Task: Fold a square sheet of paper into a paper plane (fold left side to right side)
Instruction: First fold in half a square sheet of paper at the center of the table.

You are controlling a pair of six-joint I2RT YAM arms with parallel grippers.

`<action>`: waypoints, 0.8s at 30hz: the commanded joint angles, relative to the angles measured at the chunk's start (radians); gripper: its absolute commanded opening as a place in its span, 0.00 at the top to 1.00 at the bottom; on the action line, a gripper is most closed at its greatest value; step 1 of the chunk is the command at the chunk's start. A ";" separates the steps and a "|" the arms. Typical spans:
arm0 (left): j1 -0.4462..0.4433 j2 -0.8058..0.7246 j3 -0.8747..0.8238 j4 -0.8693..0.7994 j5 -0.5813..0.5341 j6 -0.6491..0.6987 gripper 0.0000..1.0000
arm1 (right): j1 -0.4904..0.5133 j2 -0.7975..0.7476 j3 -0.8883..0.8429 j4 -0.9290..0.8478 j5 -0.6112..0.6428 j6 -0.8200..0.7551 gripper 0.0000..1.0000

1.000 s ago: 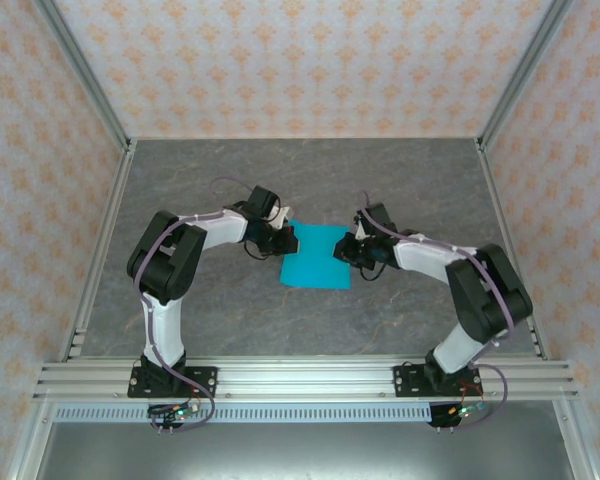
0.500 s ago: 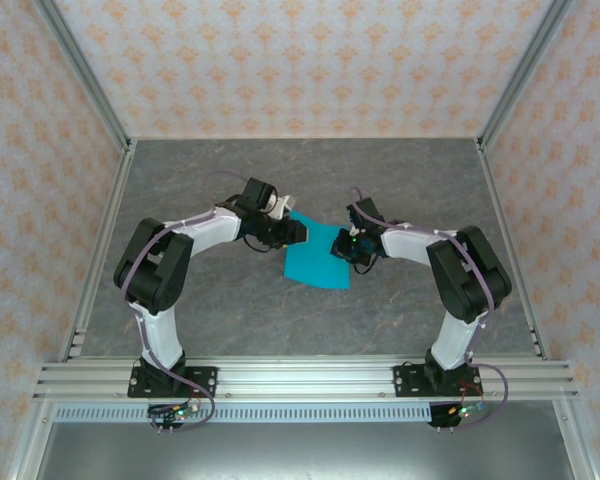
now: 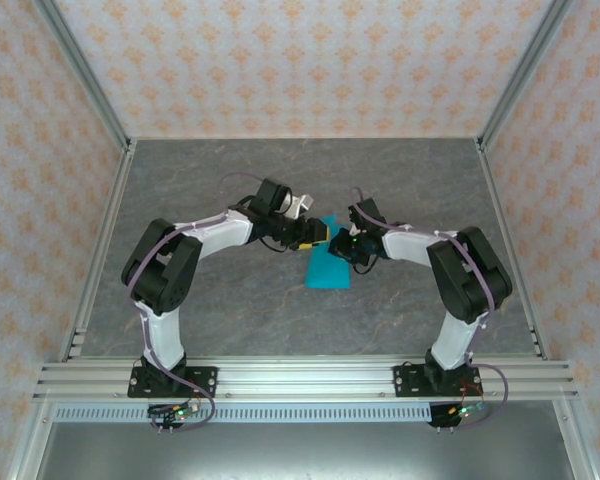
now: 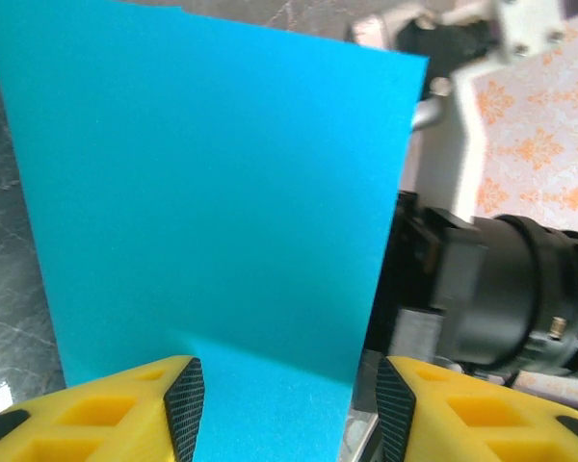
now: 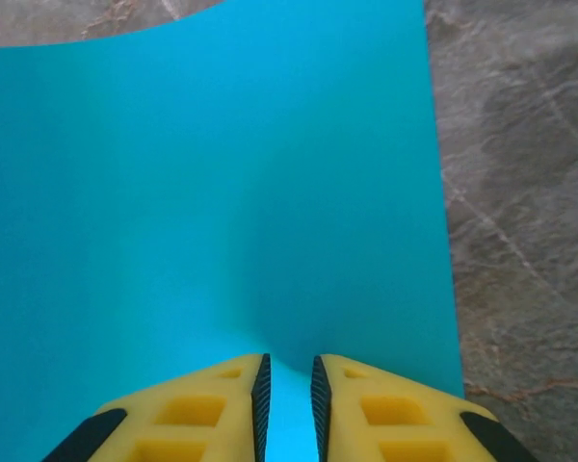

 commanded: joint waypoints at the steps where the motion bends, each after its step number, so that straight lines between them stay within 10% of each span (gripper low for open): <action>1: 0.001 0.031 0.024 0.034 0.007 -0.020 0.47 | -0.029 -0.057 -0.051 0.057 -0.038 0.020 0.69; 10: 0.002 0.052 0.023 0.059 -0.010 -0.037 0.53 | -0.096 -0.247 -0.103 0.072 -0.081 0.007 0.50; 24: 0.002 0.059 0.023 0.073 -0.025 -0.054 0.67 | -0.090 -0.197 -0.231 0.488 -0.226 0.266 0.54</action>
